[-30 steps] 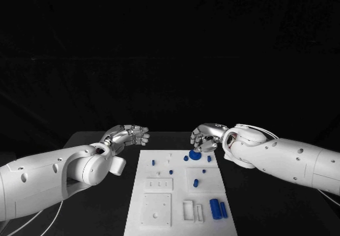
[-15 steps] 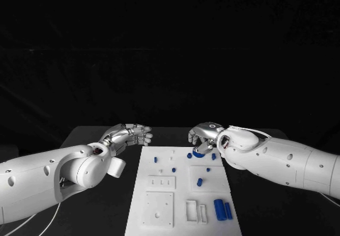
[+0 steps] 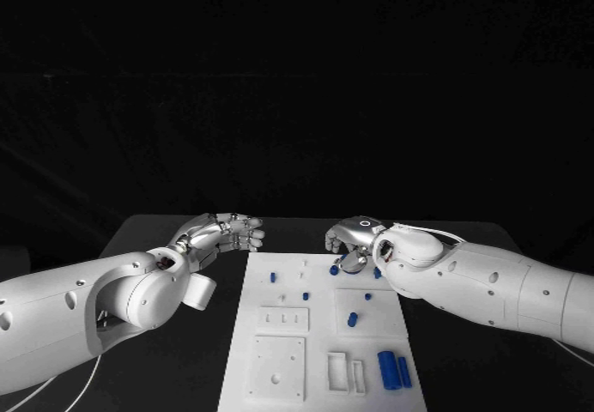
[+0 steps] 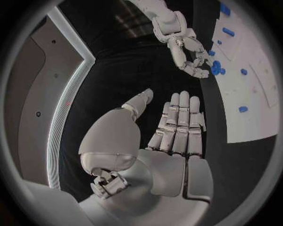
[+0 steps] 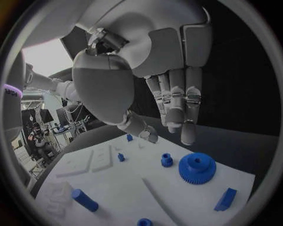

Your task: Assemble the parts on the task board

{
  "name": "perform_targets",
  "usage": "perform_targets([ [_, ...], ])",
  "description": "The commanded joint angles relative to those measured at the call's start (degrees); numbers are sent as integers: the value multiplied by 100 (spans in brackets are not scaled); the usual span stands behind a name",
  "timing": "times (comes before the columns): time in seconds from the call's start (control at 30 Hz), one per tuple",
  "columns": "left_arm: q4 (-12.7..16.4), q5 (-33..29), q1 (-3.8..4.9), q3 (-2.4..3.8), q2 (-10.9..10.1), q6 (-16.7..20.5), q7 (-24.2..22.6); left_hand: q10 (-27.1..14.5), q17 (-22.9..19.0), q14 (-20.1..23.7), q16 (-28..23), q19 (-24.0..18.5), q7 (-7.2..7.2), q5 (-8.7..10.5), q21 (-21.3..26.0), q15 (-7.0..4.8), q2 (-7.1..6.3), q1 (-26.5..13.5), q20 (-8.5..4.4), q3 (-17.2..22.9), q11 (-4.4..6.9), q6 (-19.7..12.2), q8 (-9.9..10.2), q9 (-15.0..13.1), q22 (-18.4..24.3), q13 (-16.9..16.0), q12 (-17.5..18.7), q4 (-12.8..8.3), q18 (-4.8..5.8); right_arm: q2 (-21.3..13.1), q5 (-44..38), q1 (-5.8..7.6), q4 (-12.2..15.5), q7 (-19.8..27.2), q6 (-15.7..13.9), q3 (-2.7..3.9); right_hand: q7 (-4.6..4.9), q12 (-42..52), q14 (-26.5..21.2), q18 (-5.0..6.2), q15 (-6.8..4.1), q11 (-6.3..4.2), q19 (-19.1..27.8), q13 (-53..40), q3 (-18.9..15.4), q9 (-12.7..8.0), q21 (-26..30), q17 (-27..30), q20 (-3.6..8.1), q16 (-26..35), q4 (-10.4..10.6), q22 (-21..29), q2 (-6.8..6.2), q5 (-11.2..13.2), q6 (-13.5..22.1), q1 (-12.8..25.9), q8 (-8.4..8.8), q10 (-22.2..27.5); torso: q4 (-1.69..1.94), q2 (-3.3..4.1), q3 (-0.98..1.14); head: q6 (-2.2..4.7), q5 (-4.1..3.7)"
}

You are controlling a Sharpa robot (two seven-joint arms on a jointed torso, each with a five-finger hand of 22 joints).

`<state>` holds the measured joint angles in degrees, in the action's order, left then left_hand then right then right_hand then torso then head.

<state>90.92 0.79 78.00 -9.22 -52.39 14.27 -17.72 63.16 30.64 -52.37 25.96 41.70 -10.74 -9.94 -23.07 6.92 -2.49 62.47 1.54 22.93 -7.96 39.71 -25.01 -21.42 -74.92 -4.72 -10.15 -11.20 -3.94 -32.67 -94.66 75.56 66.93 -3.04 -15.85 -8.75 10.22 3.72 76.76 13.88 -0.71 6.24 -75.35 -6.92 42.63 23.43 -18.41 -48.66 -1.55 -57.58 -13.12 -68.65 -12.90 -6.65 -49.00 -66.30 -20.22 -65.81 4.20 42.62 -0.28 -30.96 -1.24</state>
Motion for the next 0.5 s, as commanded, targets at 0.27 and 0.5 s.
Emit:
perform_targets([
  [0.27,-92,55,13,2,104,-157,13,37,10,-39,-37,-7,-82,14,-14,-9,-4,-92,-37,13,4,45,30,12,-18,16,29,-77,18,72,-227,-26,-77,-85,220,-27,0,-14,-32,112,79,43,-33,73,71,-20,-25,41,0,-94,-11,-51,-57,76,25,-75,50,147,17,123,10,8,-1],
  [0.5,-97,55,13,1,114,-165,22,38,11,-39,-40,-7,-82,23,-13,-9,-2,-102,-37,21,3,46,31,13,-18,19,31,-89,21,91,-273,-58,-130,-132,287,-38,-41,-10,-57,112,122,86,-35,157,68,-25,-5,82,-4,-162,-14,-76,-72,125,34,-79,59,273,19,156,21,3,-6],
])
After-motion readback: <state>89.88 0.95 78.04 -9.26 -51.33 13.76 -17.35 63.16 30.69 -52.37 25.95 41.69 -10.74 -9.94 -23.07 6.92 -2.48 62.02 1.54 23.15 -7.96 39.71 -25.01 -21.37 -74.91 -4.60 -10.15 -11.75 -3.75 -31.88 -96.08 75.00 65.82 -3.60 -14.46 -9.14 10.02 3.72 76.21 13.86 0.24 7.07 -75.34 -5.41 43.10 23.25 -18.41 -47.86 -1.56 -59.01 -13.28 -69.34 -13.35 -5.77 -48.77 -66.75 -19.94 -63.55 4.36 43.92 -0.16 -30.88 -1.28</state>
